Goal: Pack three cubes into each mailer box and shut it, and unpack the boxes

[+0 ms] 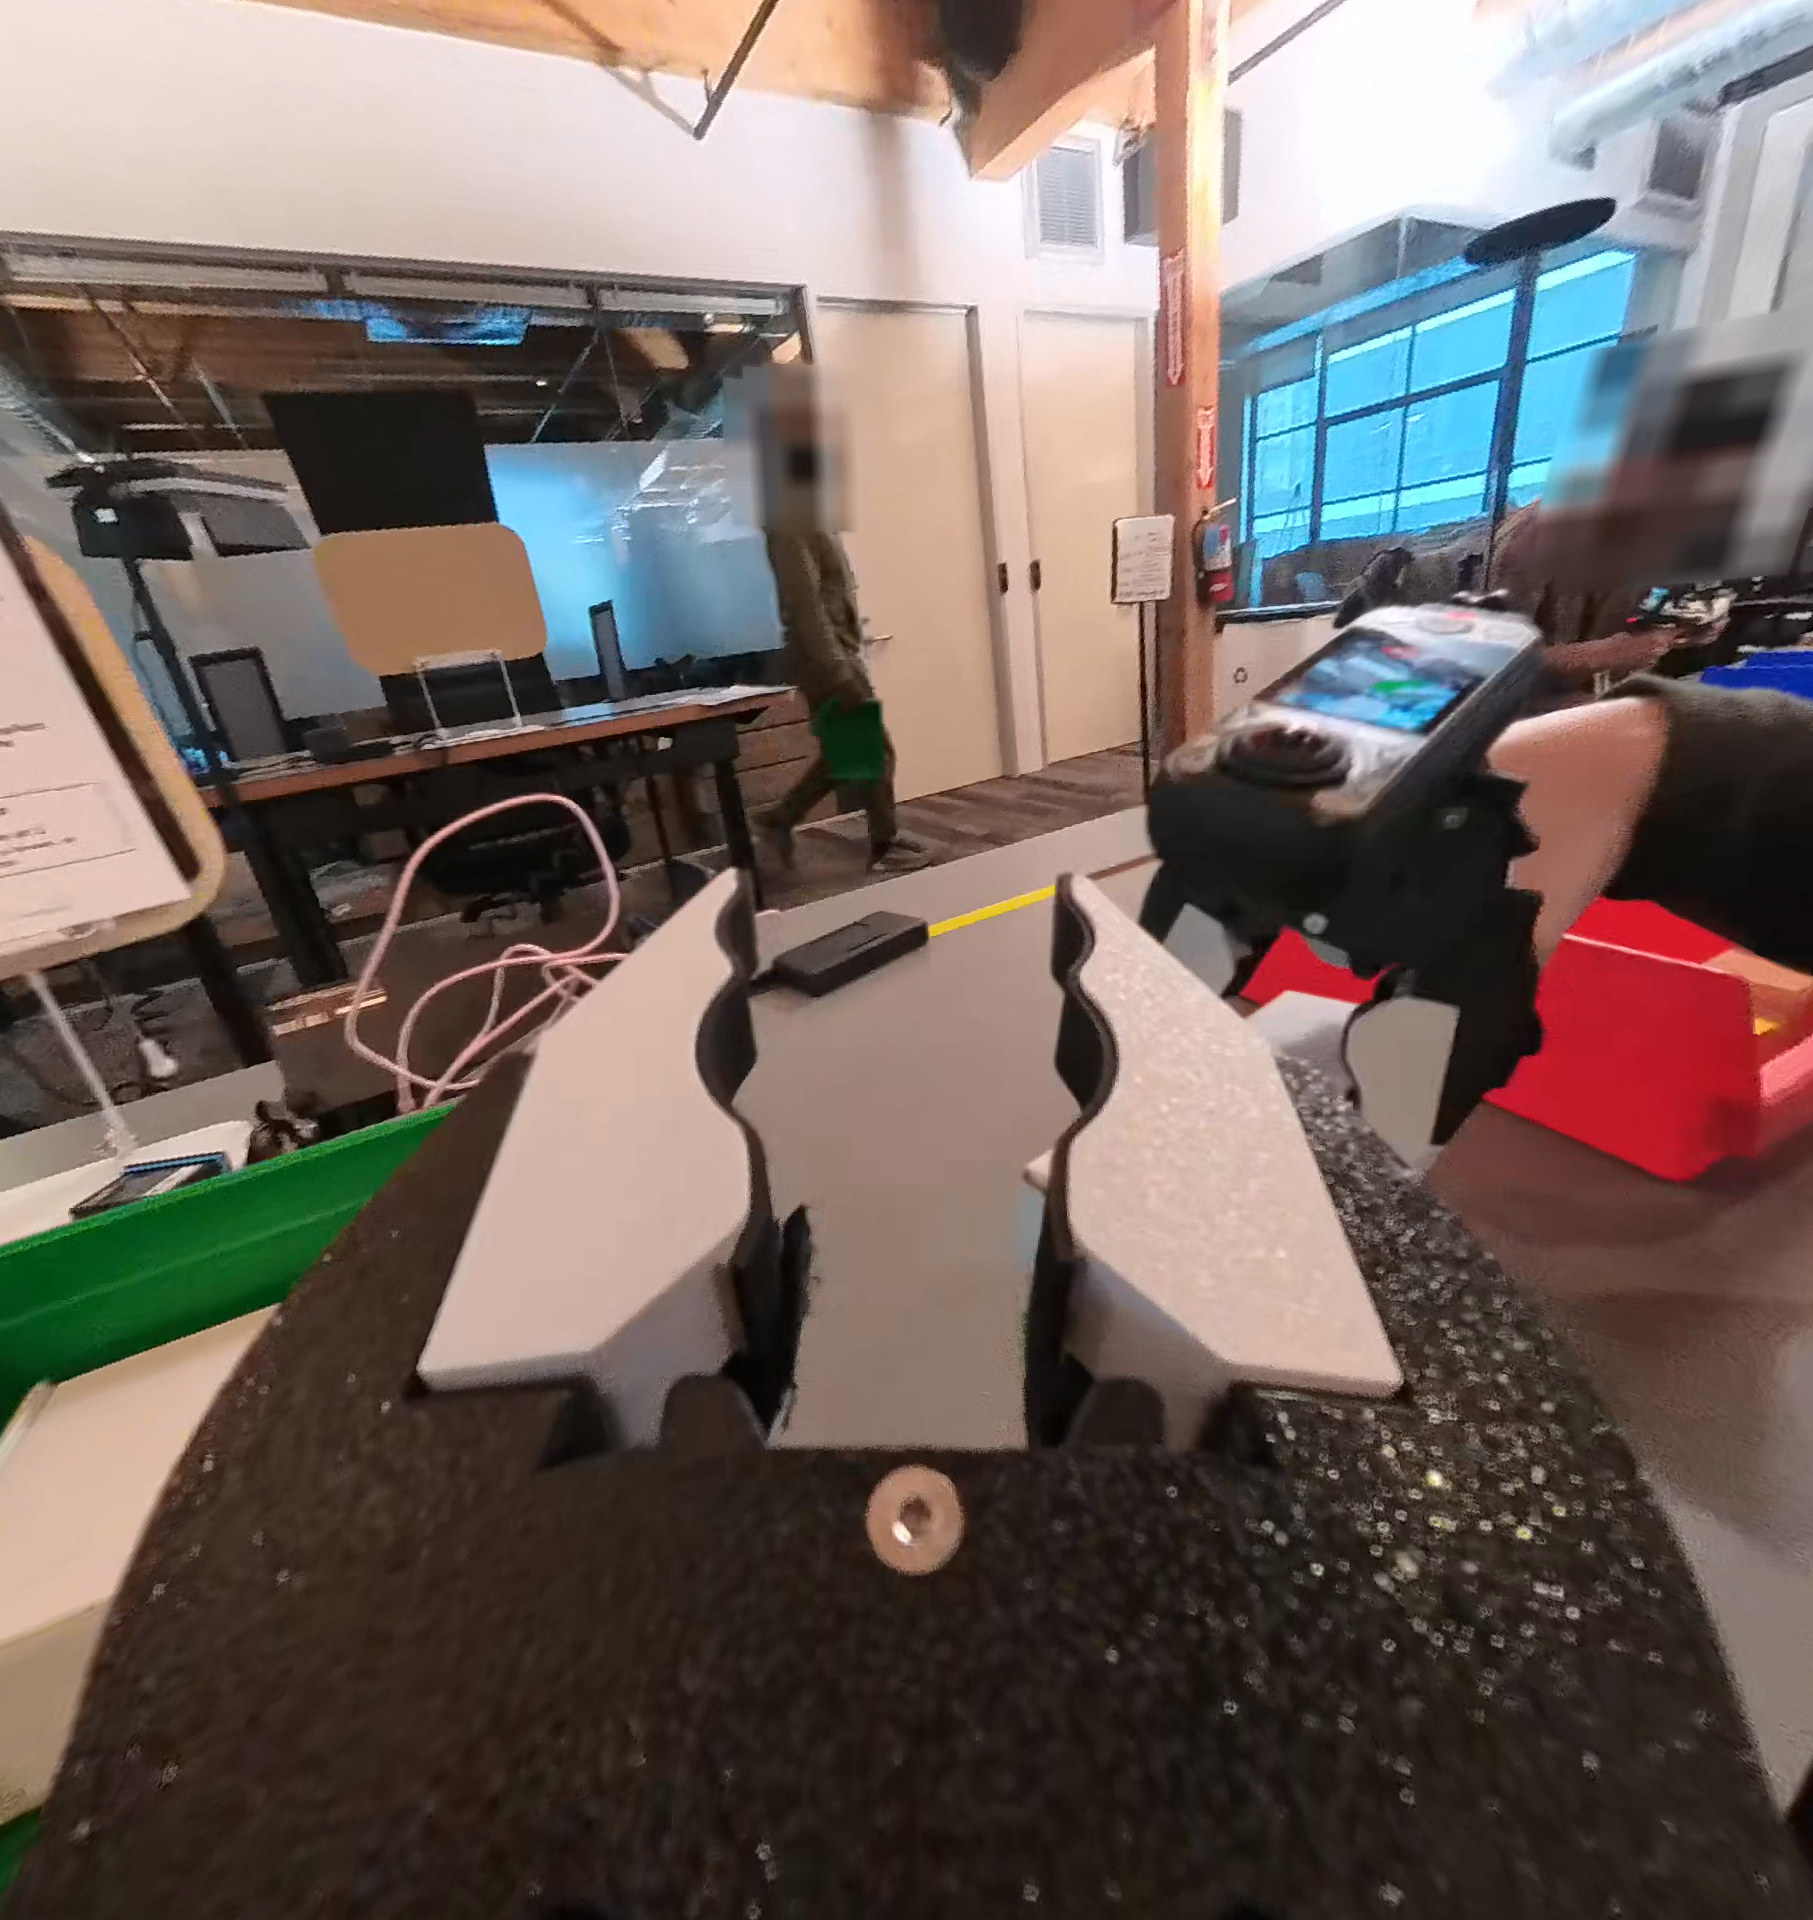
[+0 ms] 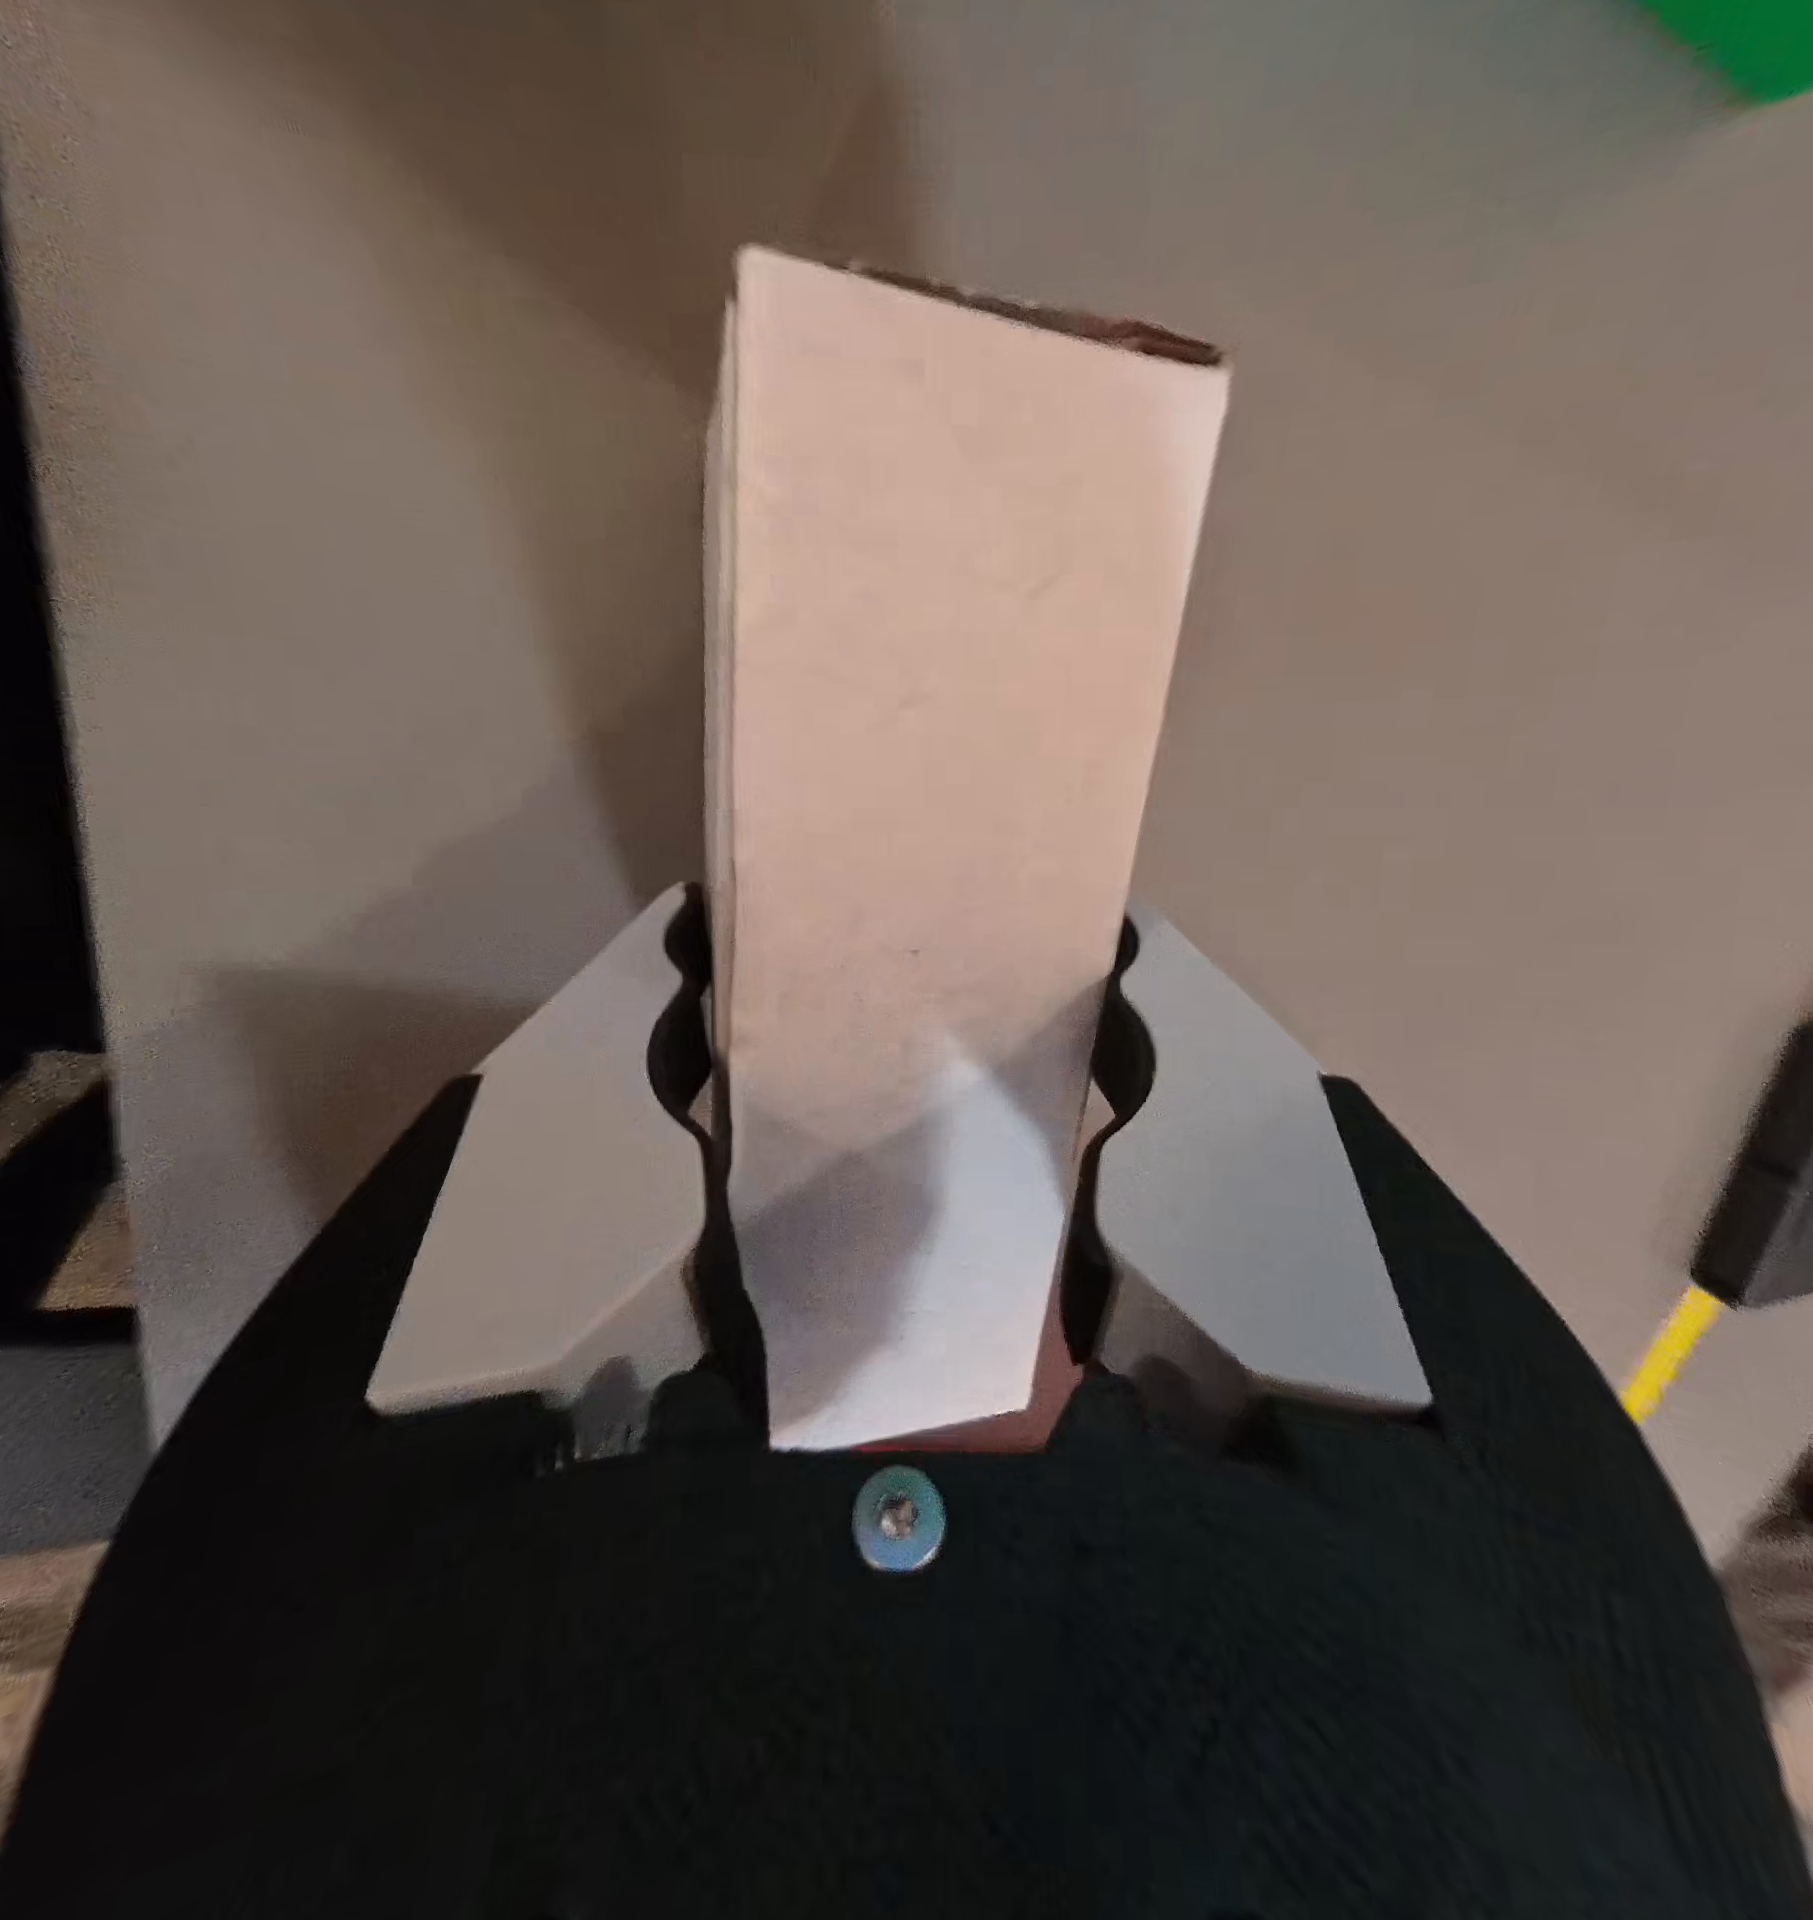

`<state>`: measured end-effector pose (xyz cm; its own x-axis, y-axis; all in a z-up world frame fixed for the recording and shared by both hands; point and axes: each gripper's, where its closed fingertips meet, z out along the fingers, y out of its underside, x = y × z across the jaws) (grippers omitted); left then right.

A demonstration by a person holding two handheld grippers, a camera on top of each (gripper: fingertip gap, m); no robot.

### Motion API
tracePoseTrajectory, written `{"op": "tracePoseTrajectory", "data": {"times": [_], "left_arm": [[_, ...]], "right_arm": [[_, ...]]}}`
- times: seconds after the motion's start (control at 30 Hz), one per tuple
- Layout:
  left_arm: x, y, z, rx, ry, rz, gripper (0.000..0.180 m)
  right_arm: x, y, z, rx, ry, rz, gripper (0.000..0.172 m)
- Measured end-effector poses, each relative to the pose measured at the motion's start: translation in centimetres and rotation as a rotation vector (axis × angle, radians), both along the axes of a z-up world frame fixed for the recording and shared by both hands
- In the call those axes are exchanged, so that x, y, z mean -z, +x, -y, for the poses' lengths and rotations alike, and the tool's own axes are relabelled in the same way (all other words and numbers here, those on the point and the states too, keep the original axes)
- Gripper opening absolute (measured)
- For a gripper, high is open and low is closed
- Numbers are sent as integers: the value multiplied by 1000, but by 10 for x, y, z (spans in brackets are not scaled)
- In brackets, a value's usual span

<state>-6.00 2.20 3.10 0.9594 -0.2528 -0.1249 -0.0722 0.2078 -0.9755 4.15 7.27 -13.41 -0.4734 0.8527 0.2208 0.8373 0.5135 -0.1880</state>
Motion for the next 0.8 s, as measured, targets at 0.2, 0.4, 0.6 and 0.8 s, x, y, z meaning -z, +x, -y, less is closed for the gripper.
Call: {"op": "tracePoseTrajectory", "data": {"times": [0.2, 0.4, 0.6, 0.8], "left_arm": [[-9, -26, 4, -25, 38, 48, 53], [-8, -34, 3, -11, 34, 94, 50], [-10, -29, 5, 9, 55, 98, 49], [-9, -26, 3, 24, 46, 102, 48]], "right_arm": [[-66, 17, 6, -43, 26, -198, 73], [-174, 110, -76, 211, 405, -316, 73], [-145, 232, -152, 461, 559, -28, 73], [-67, 266, -193, 425, 647, 54, 73]]}}
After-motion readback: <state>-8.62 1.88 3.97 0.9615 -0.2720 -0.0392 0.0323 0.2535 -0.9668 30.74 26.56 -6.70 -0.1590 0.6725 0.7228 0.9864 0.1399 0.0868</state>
